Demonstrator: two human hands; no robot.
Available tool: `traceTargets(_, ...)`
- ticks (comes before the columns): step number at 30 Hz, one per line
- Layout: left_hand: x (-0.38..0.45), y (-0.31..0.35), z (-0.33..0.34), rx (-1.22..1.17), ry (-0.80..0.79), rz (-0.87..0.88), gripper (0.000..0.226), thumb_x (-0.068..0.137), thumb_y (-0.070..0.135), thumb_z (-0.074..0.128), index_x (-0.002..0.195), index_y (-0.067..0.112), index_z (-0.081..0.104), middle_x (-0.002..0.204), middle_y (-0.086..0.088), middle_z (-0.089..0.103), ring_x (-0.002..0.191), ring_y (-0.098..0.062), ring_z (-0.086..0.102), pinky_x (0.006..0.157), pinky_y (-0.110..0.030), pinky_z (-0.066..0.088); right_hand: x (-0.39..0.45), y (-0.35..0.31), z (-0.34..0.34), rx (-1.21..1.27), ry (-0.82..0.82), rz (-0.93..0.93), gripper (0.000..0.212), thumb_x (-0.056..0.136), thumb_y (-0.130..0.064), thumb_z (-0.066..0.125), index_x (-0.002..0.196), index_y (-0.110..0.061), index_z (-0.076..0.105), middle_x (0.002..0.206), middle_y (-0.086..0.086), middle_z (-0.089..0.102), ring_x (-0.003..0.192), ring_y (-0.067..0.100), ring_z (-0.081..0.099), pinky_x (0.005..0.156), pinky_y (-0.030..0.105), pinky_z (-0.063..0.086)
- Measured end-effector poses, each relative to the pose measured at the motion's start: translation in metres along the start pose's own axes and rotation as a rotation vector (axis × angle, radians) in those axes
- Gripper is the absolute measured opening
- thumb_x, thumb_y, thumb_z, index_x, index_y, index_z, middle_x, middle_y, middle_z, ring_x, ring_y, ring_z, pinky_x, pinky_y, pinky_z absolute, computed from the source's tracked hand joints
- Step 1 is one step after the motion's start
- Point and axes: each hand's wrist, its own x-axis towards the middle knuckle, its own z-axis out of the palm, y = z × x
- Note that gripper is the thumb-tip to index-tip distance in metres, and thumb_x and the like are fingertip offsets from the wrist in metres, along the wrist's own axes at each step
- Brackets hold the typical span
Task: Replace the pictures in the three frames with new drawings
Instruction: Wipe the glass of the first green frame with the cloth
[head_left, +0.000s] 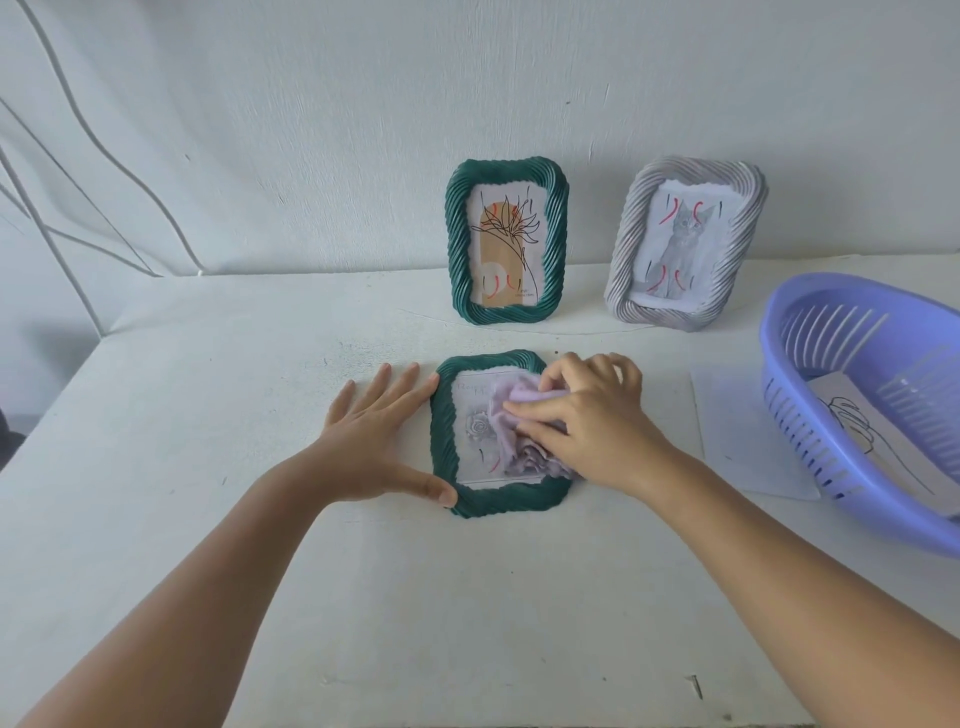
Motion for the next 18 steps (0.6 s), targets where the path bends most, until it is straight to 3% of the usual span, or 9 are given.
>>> traceTargets(2, 0.000, 0.000, 0.000, 0.002, -0.001, 0.000, 0.142, 0.044, 0.104, 0.056, 0.156, 0.050, -0.012, 0.164, 0.023, -0.022, 0.147, -0.002, -0.034, 0.123, -0.046, -0.018, 0.009, -0.013, 0.002, -0.011, -0.004, 0.050, 0.025, 0.092, -0.059, 0.059, 0.110, -0.050, 0.073, 0.104, -0.011, 0.048, 0.105, 0.021, 0.046, 0.109, 0.055, 0.023)
traceTargets(7, 0.001, -0.001, 0.001, 0.012, 0.001, -0.006, 0.142, 0.043, 0.104, 0.056, 0.155, 0.051, -0.013, 0.164, 0.023, -0.022, 0.146, -0.002, -0.034, 0.123, -0.046, -0.017, 0.000, -0.024, -0.003, 0.105, -0.250, -0.100, 0.042, 0.088, -0.074, 0.039, 0.116, -0.060, 0.066, 0.106, -0.017, 0.041, 0.110, 0.010, 0.033, 0.115, 0.046, 0.001)
traceTargets(11, 0.001, 0.000, 0.001, 0.006, 0.000, -0.005, 0.142, 0.043, 0.104, 0.056, 0.156, 0.050, -0.012, 0.164, 0.023, -0.022, 0.147, -0.003, -0.034, 0.123, -0.046, -0.018, -0.003, 0.001, -0.018, 0.066, -0.248, -0.100, 0.048, 0.083, -0.081, 0.034, 0.113, -0.063, 0.066, 0.105, -0.019, 0.044, 0.106, 0.006, 0.033, 0.114, 0.046, 0.003)
traceTargets(14, 0.001, 0.000, 0.001, 0.005, 0.000, -0.002, 0.143, 0.042, 0.104, 0.055, 0.156, 0.050, -0.012, 0.164, 0.023, -0.022, 0.147, -0.003, -0.034, 0.123, -0.046, -0.018, 0.006, -0.006, -0.011, -0.016, -0.137, -0.026, 0.054, 0.086, -0.080, 0.028, 0.113, -0.058, 0.069, 0.102, -0.017, 0.043, 0.104, 0.013, 0.041, 0.112, 0.049, 0.011)
traceTargets(18, 0.001, 0.000, 0.001, 0.002, -0.002, -0.004, 0.142, 0.043, 0.104, 0.056, 0.155, 0.051, -0.013, 0.165, 0.022, -0.021, 0.147, -0.003, -0.034, 0.123, -0.046, -0.017, 0.011, -0.028, 0.002, 0.043, -0.163, -0.033, 0.044, 0.090, -0.073, 0.037, 0.110, -0.054, 0.072, 0.102, -0.017, 0.039, 0.108, 0.014, 0.038, 0.113, 0.050, 0.012)
